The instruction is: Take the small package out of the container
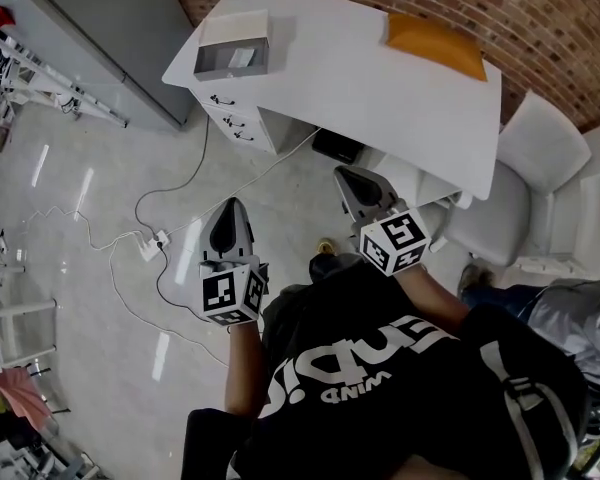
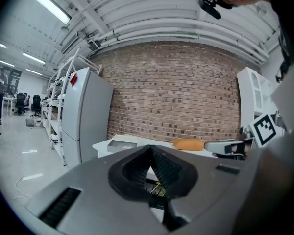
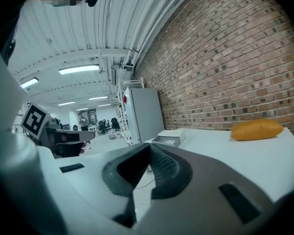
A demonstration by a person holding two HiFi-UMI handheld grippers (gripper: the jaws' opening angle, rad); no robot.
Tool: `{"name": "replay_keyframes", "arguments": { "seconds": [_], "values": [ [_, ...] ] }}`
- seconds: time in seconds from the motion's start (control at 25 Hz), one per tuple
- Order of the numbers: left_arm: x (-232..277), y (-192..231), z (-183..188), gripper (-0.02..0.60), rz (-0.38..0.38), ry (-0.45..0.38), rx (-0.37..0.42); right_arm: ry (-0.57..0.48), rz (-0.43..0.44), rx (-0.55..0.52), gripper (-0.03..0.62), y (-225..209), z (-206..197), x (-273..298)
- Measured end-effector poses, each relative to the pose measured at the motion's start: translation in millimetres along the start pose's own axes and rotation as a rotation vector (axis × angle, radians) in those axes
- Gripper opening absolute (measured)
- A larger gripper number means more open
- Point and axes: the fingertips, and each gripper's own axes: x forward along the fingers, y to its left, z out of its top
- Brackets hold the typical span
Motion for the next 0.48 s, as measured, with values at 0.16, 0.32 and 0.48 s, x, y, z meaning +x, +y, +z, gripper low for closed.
{"name": "replay_keyframes", "arguments": {
  "seconds": [0.16,0.32,0.48],
  "values": [
    [15.1,0.5,2.5,0.006,0.023,-0.007,-0.008,0.003,0.027,-0.01,-0.002,-11.8,4.0,14.8],
    [27.6,3.5,7.5,0.006,0.051,-0.019,-0.015,0.001,0.056,-0.018,-0.002,-21.6,9.9,27.8],
    [34.9,5.6,7.5,0.006,0.069,-0.018,-0.009,0.003,0.063,-0.012,-0.002,-33.1,11.6,38.0]
  ]
}}
